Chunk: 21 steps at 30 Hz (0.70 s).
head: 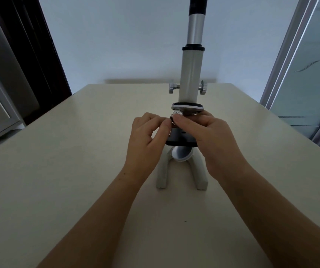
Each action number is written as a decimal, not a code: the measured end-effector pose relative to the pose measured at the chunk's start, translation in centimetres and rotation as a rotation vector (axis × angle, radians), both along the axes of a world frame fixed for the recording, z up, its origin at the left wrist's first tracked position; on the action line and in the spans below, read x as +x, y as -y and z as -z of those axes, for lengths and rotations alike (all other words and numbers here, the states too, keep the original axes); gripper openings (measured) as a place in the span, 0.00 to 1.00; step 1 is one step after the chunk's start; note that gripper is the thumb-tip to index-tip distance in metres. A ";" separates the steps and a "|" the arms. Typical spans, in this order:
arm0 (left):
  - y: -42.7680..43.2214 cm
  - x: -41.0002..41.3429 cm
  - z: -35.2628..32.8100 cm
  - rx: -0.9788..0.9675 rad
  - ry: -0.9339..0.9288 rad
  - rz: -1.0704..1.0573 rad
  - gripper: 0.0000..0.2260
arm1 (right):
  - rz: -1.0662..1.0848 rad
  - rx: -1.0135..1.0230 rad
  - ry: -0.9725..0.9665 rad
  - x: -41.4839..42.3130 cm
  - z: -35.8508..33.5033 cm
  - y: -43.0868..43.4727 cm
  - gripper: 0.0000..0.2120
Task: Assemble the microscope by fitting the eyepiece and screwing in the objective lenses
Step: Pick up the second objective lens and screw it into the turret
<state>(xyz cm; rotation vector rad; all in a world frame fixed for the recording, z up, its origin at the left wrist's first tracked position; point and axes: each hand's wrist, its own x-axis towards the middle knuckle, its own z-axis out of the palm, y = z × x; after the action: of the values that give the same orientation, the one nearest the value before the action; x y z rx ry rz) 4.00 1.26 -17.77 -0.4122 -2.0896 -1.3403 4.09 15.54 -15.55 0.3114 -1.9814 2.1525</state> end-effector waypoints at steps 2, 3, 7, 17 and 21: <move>0.1 0.1 -0.1 0.044 0.028 0.016 0.11 | -0.009 0.016 -0.005 0.1 -0.1 0.1 0.06; 0.2 0.1 -0.1 0.058 0.036 0.021 0.10 | -0.016 0.022 -0.010 0.1 -0.1 0.1 0.06; 0.2 -0.1 -0.1 0.066 0.063 0.029 0.09 | 0.013 0.086 -0.025 0.0 0.1 0.1 0.09; 0.1 0.1 -0.4 0.169 0.055 0.052 0.09 | 0.072 0.123 -0.065 0.0 0.2 0.2 0.09; -0.1 0.1 -0.3 0.172 0.063 0.044 0.08 | 0.069 0.116 -0.073 0.2 0.2 0.4 0.05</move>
<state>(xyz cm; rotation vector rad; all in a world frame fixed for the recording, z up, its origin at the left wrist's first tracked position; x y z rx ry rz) 4.11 1.32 -17.43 -0.3481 -2.0059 -1.5626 4.26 15.19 -15.74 0.3292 -2.0490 1.9606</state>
